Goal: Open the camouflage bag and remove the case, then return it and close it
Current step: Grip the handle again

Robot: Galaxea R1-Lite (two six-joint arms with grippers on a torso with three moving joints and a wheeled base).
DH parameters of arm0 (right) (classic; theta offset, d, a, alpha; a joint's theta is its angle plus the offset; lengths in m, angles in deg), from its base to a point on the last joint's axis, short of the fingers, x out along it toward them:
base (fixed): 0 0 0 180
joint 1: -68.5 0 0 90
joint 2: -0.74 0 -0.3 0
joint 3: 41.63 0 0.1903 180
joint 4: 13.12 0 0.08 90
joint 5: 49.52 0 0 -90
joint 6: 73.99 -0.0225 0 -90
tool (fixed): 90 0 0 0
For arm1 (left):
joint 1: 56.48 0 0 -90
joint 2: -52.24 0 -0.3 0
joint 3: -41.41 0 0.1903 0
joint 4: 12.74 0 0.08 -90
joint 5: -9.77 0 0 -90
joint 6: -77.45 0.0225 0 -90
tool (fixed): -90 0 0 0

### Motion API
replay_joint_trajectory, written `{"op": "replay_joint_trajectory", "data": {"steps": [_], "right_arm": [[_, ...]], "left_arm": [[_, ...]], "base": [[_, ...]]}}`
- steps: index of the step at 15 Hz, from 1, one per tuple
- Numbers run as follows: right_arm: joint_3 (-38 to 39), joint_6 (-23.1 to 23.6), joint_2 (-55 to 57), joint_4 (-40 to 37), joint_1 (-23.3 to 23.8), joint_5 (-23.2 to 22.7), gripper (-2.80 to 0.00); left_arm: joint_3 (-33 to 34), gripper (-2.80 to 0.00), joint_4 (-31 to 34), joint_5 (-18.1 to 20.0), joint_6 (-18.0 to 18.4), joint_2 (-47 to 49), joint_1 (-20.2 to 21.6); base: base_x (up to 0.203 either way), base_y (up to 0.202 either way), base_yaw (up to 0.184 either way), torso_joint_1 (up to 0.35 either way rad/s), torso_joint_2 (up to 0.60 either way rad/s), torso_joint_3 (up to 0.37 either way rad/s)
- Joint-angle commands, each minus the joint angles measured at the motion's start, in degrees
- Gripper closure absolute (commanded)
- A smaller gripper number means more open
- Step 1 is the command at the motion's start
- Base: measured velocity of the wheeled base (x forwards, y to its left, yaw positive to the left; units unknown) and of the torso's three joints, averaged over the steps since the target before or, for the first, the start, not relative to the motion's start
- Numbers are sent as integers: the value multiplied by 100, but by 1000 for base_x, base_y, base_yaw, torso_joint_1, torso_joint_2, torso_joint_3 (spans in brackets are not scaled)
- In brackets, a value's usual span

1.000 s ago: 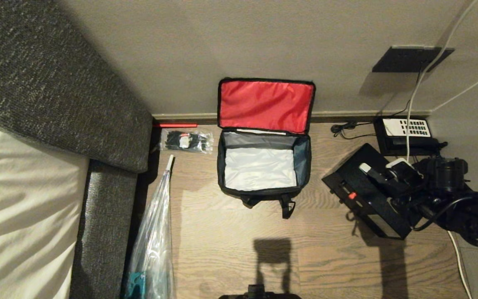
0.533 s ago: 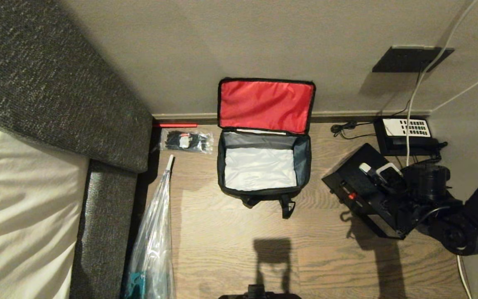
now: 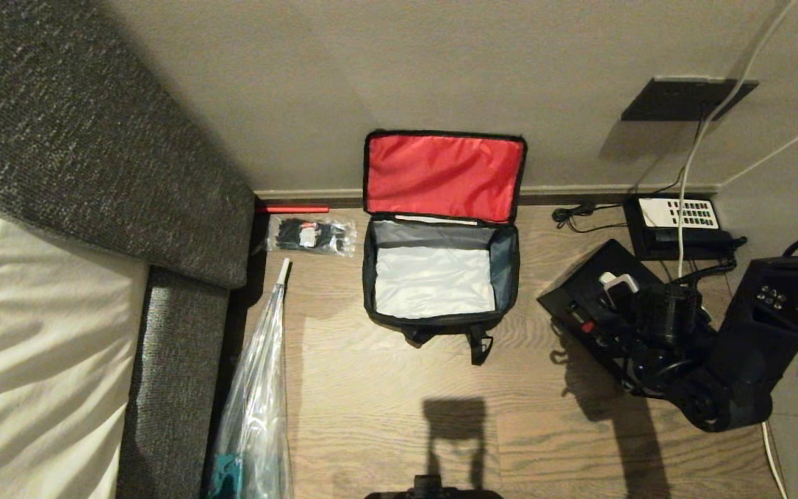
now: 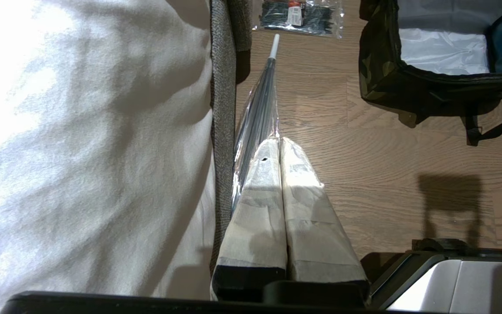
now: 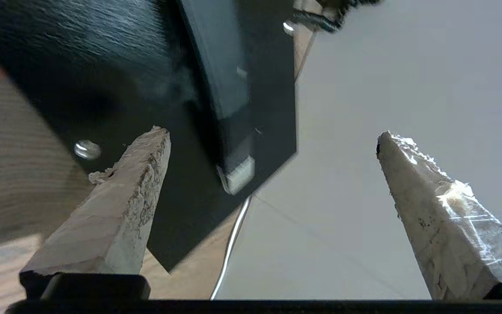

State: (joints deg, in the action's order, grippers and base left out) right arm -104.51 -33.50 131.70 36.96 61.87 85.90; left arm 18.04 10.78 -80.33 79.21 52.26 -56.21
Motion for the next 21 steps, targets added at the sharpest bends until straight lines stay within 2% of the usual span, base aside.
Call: {"op": "replay_joint_trajectory", "data": {"steps": [1,4,8,14,17,21], "right_arm": [[-304,160,327,191,-5,-13,-280],[-471,958,583,879,10,-31,-280],[-680,1412,893,1384,60,-59,-280],[-928,1727,1074,1421,251,-84,-280],[-1137,1871,1042,1421,477,-440,-280],[-1220,2295,1030,1421,813,-818,-280]], "left_arm": [[9,0,2,1,0,-11,0],[9,0,2,-6,0,-11,0],[9,0,2,1,0,-11,0],[9,0,2,1,0,-11,0],[15,0,2,1,0,-10,2],[9,0,2,-3,0,-6,0]], "base": [[0,0,0,0,0,0],[0,0,0,0,0,0],[0,0,0,0,0,0],[0,0,0,0,0,0],[0,0,0,0,0,0],[0,0,0,0,0,0]]}}
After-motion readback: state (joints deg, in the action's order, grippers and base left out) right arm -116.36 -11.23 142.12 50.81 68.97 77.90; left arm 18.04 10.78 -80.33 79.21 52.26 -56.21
